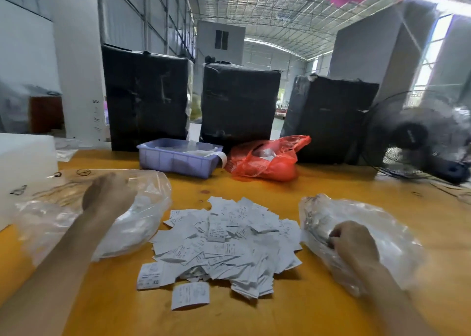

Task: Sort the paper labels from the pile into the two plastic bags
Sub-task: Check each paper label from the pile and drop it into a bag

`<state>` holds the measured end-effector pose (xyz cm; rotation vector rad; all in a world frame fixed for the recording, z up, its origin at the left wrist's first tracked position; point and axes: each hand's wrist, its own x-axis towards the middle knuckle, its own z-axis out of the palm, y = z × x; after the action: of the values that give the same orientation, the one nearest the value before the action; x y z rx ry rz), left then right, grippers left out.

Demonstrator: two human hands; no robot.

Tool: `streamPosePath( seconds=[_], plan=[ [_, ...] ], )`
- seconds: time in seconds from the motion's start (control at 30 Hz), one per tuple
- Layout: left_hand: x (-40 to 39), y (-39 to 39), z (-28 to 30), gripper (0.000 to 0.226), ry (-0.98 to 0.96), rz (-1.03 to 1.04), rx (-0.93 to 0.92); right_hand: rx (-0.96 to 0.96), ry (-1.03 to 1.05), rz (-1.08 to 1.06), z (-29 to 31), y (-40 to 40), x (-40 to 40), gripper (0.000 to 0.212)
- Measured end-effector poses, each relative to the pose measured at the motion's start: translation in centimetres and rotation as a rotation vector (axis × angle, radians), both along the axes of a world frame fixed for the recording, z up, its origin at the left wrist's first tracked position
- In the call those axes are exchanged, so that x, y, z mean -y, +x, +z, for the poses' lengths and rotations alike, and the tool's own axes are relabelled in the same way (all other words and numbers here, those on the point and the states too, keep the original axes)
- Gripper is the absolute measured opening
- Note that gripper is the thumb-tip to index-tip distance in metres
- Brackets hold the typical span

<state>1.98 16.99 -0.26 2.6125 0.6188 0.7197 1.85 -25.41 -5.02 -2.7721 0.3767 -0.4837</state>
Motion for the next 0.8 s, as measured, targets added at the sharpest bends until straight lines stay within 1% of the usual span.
streamPosePath(
  seconds=[0.07,0.13,0.23,0.33,0.37,0.4,0.43,0.47,0.5,0.53,0.57,0.6,0.67,0.73,0.8],
  plan=[
    [2.9,0.0,0.4,0.024,-0.023,-0.157,0.076,0.023,0.062,-0.010,0.0,0.2,0.3,0.012],
    [6.1,-0.3,0.1,0.024,-0.039,-0.348,0.114,0.064,0.159,-0.023,0.0,0.3,0.6,0.016],
    [10.7,-0.9,-1.3,0.024,-0.026,-0.581,0.069,0.165,0.306,-0.075,0.2,0.4,1.2,0.023],
    [13.5,-1.3,-3.2,0.023,0.001,-0.723,0.006,0.270,0.417,-0.121,0.6,0.6,1.8,0.027],
    [14.0,-1.4,-3.7,0.023,0.000,-0.750,-0.009,0.270,0.391,-0.137,0.6,0.6,2.0,0.022],
    [14.3,-1.4,-4.1,0.021,0.001,-0.770,-0.021,0.228,0.283,-0.169,0.6,0.6,2.2,0.013],
    [14.4,-1.4,-4.4,0.020,0.007,-0.783,-0.031,0.157,0.151,-0.200,0.5,0.5,2.3,0.011],
    [14.4,-1.4,-4.6,0.018,0.020,-0.790,-0.041,0.067,0.029,-0.228,0.2,0.5,2.5,0.022],
    [14.3,-1.4,-4.8,0.016,0.036,-0.796,-0.049,-0.017,-0.044,-0.238,0.0,0.4,2.5,0.031],
    [14.3,-1.4,-4.9,0.015,0.048,-0.801,-0.053,-0.060,-0.077,-0.240,-0.2,0.3,2.6,0.034],
    [14.2,-1.3,-5.0,0.014,0.055,-0.804,-0.054,-0.055,-0.095,-0.239,-0.3,0.3,2.6,0.033],
    [14.1,-1.3,-5.0,0.013,0.058,-0.805,-0.056,-0.015,-0.097,-0.239,-0.2,0.3,2.6,0.030],
    [14.0,-1.3,-5.0,0.012,0.054,-0.801,-0.059,0.106,-0.027,-0.220,-0.1,0.4,2.6,0.025],
    [14.0,-1.3,-4.8,0.012,0.048,-0.796,-0.059,0.184,0.097,-0.192,-0.1,0.5,2.8,0.029],
    [14.2,-1.4,-4.7,0.013,0.034,-0.796,-0.052,0.244,0.214,-0.158,0.2,0.6,3.0,0.038]
  ],
)
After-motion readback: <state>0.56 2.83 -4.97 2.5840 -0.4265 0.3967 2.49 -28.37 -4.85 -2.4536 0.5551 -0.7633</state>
